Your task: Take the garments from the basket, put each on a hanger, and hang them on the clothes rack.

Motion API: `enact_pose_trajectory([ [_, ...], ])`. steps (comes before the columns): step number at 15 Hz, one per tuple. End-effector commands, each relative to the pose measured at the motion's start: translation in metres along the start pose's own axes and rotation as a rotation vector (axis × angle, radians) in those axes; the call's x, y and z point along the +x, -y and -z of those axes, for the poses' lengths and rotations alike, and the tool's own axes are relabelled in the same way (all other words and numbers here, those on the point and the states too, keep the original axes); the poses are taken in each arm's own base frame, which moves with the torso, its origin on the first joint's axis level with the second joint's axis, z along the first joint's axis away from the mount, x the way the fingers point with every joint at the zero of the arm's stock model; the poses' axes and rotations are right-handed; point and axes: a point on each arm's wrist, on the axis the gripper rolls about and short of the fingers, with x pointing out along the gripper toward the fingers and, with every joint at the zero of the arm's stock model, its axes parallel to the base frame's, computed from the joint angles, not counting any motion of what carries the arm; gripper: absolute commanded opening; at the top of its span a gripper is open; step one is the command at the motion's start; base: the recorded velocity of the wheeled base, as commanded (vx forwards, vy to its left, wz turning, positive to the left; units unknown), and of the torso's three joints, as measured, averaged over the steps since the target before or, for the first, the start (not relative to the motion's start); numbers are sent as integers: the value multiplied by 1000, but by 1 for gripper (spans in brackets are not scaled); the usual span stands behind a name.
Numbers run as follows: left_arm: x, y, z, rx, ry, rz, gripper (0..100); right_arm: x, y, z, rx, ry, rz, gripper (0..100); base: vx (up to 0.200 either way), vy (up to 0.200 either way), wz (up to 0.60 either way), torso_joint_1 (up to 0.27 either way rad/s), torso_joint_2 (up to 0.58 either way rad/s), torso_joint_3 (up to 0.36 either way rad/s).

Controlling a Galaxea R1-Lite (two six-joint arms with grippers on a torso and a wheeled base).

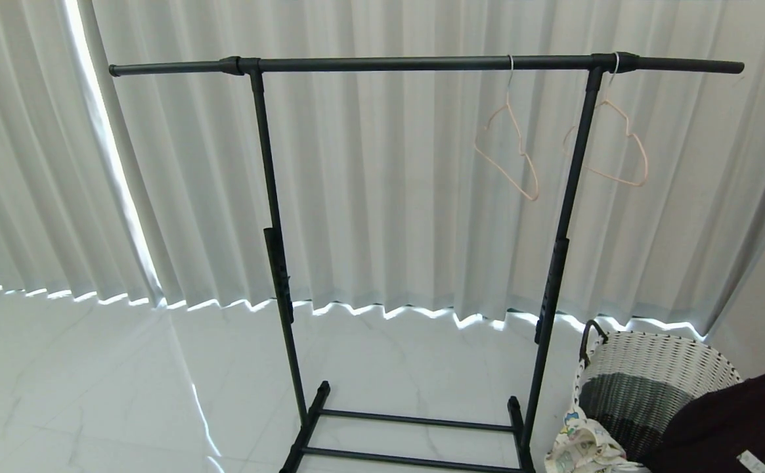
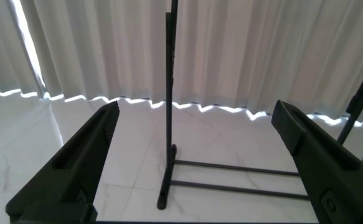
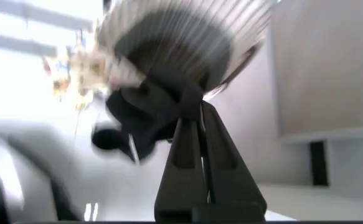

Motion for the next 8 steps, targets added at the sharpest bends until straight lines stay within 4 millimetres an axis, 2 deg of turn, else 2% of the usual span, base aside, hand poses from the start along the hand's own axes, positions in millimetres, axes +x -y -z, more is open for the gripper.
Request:
enact_pose_trajectory([
  [1,0,0,0,0,0,0,100,-31,4,-20,-9,142,11,0,-200,0,0,7,2,2],
  [6,0,0,0,3,0,0,100,-71,-6,-56,-104,269,-128,0,0,0,0,0,0,0],
  [8,0,0,0,21,-1,4,100,-78,-11,-64,-138,283,-182,0,0,0,0,0,0,0],
])
